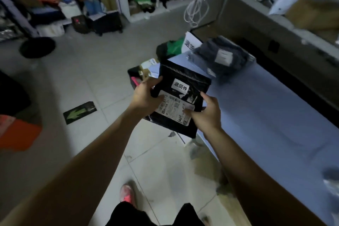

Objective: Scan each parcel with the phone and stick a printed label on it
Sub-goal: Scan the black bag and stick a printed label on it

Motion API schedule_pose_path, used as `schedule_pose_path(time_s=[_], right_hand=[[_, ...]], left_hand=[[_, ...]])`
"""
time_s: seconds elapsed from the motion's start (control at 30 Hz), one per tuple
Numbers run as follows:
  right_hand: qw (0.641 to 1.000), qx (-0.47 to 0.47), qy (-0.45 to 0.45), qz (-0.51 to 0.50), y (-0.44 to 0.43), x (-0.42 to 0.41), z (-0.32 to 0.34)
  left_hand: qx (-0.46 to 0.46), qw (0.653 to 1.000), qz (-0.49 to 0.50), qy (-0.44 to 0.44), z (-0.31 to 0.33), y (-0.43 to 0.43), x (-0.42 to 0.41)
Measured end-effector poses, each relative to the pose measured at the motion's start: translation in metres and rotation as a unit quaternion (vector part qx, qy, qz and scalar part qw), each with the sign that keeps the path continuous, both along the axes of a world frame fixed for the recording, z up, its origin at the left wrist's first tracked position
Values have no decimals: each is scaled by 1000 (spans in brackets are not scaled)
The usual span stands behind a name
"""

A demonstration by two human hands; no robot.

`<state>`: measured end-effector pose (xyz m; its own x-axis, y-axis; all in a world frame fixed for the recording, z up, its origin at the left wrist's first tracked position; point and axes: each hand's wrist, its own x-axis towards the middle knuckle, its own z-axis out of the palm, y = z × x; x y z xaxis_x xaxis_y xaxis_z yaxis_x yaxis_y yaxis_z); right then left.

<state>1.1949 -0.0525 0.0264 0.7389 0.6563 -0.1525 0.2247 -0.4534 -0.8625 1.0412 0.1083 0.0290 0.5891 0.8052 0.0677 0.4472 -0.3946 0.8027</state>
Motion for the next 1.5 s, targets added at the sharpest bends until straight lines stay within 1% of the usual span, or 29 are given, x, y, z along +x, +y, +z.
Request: schedule_pose_path(time_s=[0.17, 0.3, 0.47, 0.53, 0.67, 0.77, 0.93, 1.03, 1.13, 1.2, 1.27, 1.4, 1.5], right_hand=[[998, -32, 47, 3, 96, -59, -13], [993, -49, 109, 19, 165, -90, -28], [992, -59, 106, 19, 274, -88, -58], [991, -59, 120, 15, 324, -80, -77], [986, -66, 150, -19, 417, -56, -115], [981, -73, 166, -64, 472, -31, -140], [975, -94, 158, -128, 545, 28, -172], [973, -95, 137, -162, 579, 65, -202], [966, -123, 126, -191, 610, 98, -241], [959, -156, 131, -199, 634, 117, -267], [954, -184, 118, -206, 658, 132, -296], [942, -197, 103, -250, 690, 156, -364], [931, -212, 111, -276, 703, 174, -418]], left_hand=[[-2, 997, -3, 73, -7, 98, -57], [-18, 997, 4, 73, -18, 162, -93], [-35, 992, 20, 116, -42, 274, -91], [-37, 990, 18, 133, -54, 323, -81], [-59, 982, 0, 182, -84, 419, -46], [-61, 972, -50, 219, -110, 482, -7], [-39, 959, -151, 238, -158, 567, 69], [-36, 947, -202, 246, -194, 614, 118], [-59, 936, -250, 239, -235, 659, 164], [-60, 917, -297, 259, -266, 687, 194], [-51, 902, -327, 277, -299, 712, 221], [-47, 883, -363, 294, -371, 744, 263], [-57, 877, -364, 309, -425, 755, 288]])
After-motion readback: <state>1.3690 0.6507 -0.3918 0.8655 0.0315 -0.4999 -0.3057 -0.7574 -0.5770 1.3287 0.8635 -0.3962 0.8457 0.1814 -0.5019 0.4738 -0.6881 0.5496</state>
